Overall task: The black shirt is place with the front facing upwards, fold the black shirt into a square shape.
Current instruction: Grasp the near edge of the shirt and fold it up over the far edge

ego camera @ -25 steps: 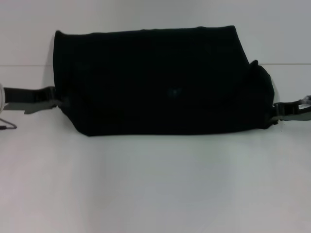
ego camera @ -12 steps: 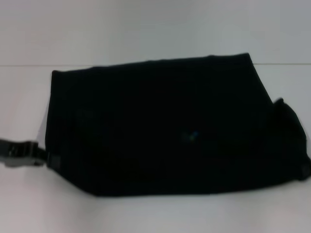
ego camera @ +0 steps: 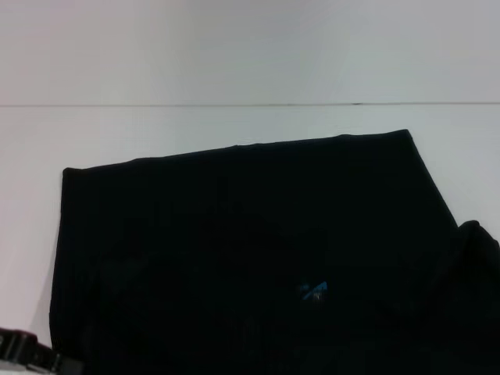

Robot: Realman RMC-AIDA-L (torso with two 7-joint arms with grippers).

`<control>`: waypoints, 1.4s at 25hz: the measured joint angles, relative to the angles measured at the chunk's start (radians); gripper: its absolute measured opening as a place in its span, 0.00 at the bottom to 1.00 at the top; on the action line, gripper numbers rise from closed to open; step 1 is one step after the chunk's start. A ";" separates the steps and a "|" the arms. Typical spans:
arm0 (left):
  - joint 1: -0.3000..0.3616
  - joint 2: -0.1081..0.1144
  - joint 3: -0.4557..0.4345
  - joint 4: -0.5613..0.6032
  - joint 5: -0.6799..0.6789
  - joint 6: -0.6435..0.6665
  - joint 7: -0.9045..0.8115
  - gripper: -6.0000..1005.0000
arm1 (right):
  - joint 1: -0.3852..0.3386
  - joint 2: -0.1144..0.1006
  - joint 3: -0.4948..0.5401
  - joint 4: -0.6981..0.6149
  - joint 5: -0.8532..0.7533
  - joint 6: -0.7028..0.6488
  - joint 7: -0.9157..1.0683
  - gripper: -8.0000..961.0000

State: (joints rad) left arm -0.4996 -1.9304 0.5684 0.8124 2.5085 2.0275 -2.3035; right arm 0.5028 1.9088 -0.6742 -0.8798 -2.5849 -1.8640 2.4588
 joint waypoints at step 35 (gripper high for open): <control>-0.171 -0.024 -0.238 -0.115 -0.134 -0.798 -0.187 0.01 | 0.295 0.042 0.115 0.325 0.345 0.985 -0.091 0.08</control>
State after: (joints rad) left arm -0.6703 -1.9548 0.3307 0.6976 2.3742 1.2296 -2.4906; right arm 0.7981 1.9513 -0.5589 -0.5547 -2.2404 -0.8787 2.3680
